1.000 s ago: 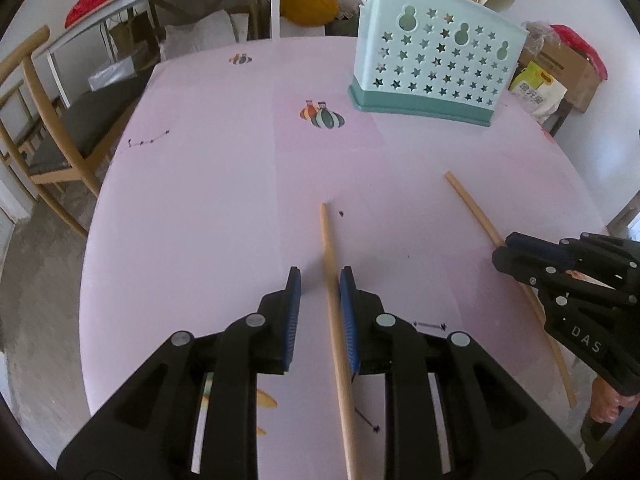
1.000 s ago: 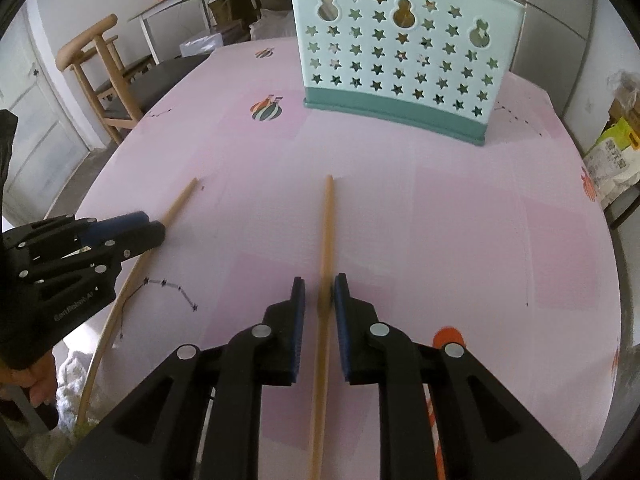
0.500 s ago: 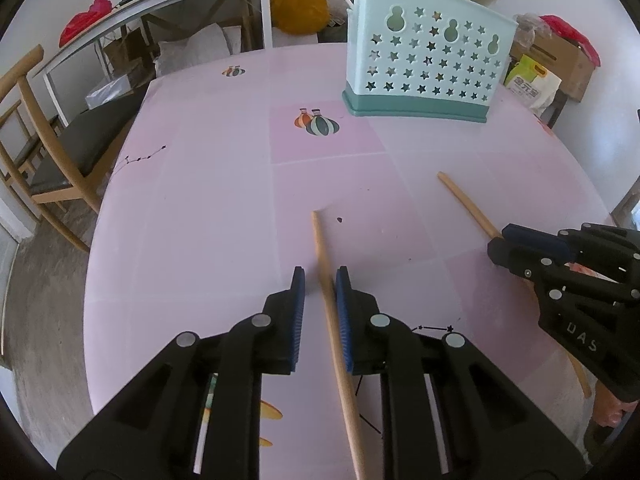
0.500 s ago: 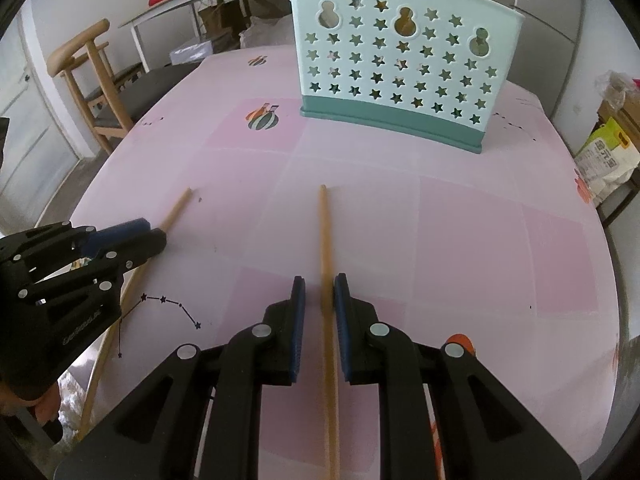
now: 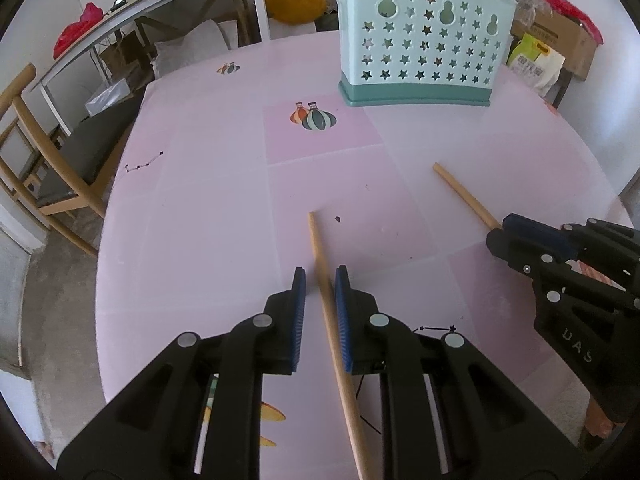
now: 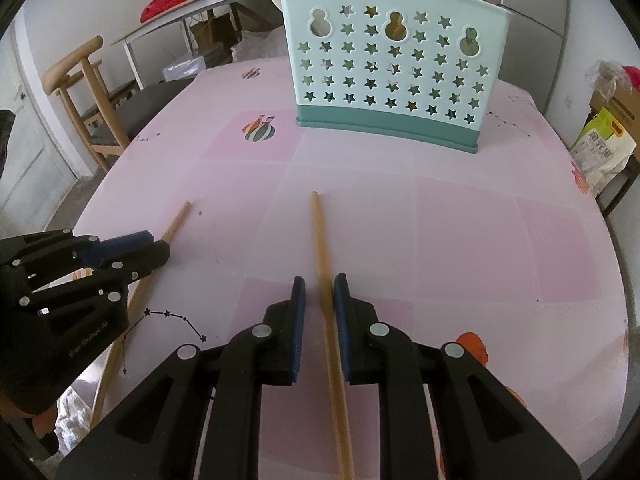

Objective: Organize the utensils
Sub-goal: 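Grasp another wooden chopstick with the right tool while the left tool holds its chopstick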

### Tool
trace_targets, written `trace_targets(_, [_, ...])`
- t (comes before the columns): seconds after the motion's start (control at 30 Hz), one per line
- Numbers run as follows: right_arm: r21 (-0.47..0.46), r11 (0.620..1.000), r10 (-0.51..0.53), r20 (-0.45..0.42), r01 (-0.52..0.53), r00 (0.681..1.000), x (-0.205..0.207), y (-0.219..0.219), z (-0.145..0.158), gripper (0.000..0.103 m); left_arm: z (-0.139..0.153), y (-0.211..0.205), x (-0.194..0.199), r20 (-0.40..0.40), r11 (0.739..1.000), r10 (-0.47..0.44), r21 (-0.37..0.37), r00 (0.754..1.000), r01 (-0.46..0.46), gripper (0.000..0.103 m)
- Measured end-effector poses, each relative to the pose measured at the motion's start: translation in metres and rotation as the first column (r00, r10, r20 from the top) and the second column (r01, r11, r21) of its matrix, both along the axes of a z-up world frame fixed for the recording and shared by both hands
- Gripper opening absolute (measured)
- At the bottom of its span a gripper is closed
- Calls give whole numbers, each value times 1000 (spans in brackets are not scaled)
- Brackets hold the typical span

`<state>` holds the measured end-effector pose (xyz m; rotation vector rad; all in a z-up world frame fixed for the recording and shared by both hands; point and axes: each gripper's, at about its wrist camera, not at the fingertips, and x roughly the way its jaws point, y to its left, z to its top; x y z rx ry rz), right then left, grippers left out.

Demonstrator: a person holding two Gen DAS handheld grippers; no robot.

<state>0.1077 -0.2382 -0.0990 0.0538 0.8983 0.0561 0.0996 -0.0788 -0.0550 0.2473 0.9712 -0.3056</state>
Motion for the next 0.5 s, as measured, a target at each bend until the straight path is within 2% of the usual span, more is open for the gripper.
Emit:
trace_targets(0.23, [37,999,5,6,-5,1000,-1,-5,0,15,0,-7,-2,9,998,11,55,1000,-11,12])
trace_targets(0.5, [54,998,14,5,-15,1000,-2,-7,0,14,0,-12,-3,16,997,23,76,1000,-25,7])
